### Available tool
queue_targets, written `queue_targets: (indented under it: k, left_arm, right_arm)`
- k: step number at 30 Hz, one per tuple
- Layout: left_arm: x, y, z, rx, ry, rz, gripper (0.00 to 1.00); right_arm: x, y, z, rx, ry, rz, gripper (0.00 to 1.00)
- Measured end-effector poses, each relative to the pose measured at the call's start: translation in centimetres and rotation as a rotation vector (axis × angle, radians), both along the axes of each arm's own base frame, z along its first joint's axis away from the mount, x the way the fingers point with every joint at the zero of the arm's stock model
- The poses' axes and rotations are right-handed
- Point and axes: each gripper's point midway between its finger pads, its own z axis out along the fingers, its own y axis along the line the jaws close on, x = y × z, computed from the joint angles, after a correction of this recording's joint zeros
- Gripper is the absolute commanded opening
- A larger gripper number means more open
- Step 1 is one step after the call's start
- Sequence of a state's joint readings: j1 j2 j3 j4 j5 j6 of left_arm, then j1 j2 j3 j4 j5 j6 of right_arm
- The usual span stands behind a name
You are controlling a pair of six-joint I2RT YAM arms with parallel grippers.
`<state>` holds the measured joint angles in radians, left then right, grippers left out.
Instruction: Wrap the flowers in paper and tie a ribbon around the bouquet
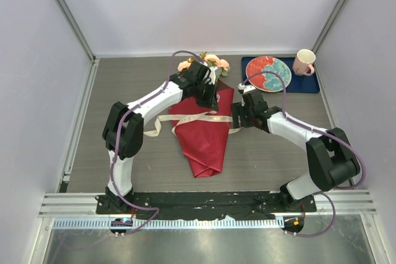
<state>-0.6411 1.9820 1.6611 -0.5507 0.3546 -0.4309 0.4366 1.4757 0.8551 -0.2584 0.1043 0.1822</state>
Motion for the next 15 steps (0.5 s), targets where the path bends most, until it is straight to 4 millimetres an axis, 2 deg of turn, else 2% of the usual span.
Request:
queue_targets:
  k: [3, 6, 7, 10, 15]
  left_arm:
    - [-0.4, -0.7, -0.8, -0.019, 0.041, -0.031, 0.08]
    - [-0.6, -1.3, -1.1, -0.037, 0.07, -0.056, 0.09]
    - [-0.7, -1.5, -1.2, -0.041, 0.075, -0.061, 0.09]
    - [-0.8, -1.6, -1.2, -0.046, 0.083, -0.067, 0.09]
    - [0.3, -2.0, -1.0, -0.038, 0.067, -0.056, 0.12]
  right_arm:
    - [0.2, -0.2, -1.3, -0.032, 0.009, 0.015, 0.72]
    - [0.6, 0.0, -2.8, -0.058, 0.018, 0.038, 0.57]
    - [0.7, 0.1, -3.2, -0.062, 0.02, 0.046, 0.42]
    - [0.8, 0.5, -3.8, -0.072, 0.012, 0.072, 0.15]
    - [-0.1, 2.2, -3.2, -0.073, -0.039, 0.125, 0.0]
